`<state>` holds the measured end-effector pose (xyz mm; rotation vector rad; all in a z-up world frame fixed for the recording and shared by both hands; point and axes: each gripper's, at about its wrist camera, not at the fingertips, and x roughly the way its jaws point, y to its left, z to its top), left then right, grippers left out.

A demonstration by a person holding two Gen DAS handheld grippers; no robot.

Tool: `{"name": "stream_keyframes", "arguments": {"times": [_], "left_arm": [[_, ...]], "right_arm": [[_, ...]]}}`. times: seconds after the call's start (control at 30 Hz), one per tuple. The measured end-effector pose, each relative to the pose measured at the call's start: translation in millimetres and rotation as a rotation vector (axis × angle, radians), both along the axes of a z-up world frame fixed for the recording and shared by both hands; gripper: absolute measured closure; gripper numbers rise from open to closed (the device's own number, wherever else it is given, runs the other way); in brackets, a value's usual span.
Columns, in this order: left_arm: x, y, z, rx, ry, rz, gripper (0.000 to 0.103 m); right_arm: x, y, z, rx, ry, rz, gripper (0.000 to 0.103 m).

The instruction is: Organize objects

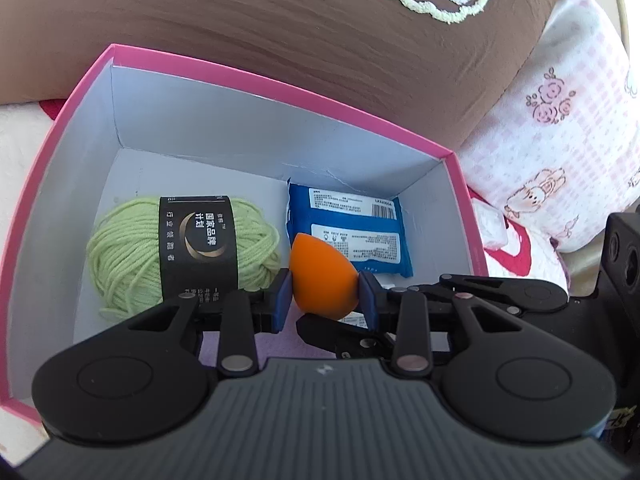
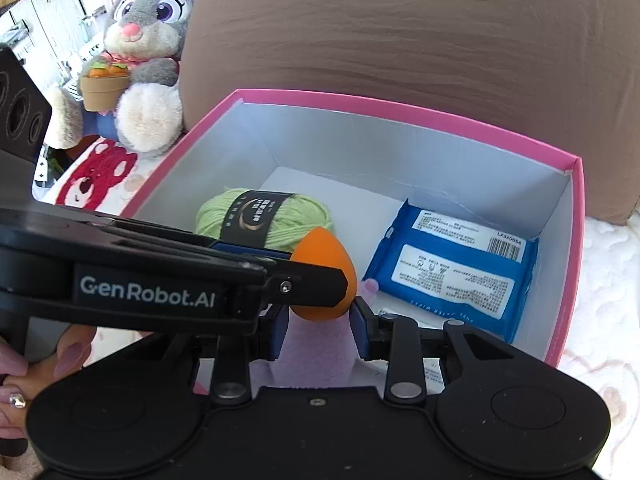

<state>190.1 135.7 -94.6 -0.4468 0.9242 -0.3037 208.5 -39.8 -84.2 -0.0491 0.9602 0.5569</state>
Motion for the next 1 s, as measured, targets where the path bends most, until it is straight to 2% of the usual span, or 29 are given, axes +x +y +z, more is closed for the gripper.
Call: {"name": "stream_keyframes", "arguments": {"times": [0.1,0.23,0.33,0.57,0.77,0.87,1.0], "left_arm": [[3.0,2.1,-1.5,-0.024,-0.012,0.021,0.068],[5.3,1.2,-3.4,0.013,-0.006,0.060,0.068],[7.5,5.1,-7.0,-0.022,-0.003,0.099,0.068],[8.0,10.8,-7.7,-0.071,0.020,0.103,0.067],[5.6,8.9,-4.6,-0.055,0.010,0.114,0.067],[4.0,9.1,-1.7,-0.054,0.013,0.116,0.062],[-6.5,7.2,11.9,-0.006,-0.017,0.103,0.060]], "right_arm": [[5.8,-0.6,0.2,0.000,-0.005,-0.021,0.064],[19.0,8.8,-3.8,-0.010,0.030,-0.025,0.064],[21.0,11.4,-5.0,-0.019,0.015,-0.025,0.063],[18.0,-10.7,-6.1,0.077,0.042,-0.016,0.063],[5.7,-14.7,2.1,0.069,-0.014,-0.006,0.063],[-0.9,-17.9,3.5,0.066,-0.023,-0.005,0.063],[-11.3,-14.3,6.3,-0.007,-0.091,0.011,0.063]]}}
